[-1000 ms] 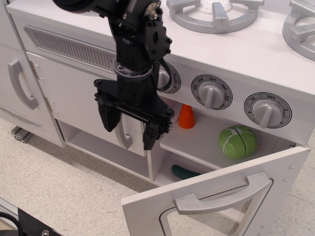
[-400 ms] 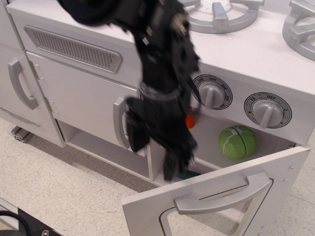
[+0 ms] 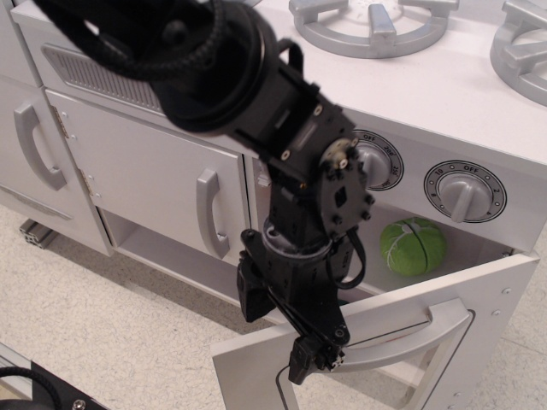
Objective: Close oven
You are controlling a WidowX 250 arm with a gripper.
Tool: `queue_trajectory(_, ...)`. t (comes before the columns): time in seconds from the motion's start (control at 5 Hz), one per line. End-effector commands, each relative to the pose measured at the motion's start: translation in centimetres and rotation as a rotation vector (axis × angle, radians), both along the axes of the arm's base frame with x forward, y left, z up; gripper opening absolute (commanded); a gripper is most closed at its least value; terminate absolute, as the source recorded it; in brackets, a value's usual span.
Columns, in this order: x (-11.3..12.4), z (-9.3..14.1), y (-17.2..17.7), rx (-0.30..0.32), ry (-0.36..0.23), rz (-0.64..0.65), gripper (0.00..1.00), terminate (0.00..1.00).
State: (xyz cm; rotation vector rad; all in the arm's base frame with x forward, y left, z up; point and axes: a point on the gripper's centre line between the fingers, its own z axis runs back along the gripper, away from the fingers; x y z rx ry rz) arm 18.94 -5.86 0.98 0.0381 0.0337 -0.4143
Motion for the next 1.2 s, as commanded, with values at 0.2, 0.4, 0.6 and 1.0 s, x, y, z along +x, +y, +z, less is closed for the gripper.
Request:
queue_trajectory(0.2, 2.4, -0.8, 2.7, 0.067, -0.051, 0.076, 1.00, 0.00)
queue_trajectory(0.4, 3.9, 0.0, 3.9, 0.069, -0.074, 0.138, 1.00, 0.00)
queue_trajectory(0.6, 5.4, 1.3, 5.2, 0.087, -0.106, 0.197, 1.00, 0.00)
queue_trajectory(1.0, 3.7, 2.5, 4.2, 0.069, -0.064, 0.180, 1.00, 0.00)
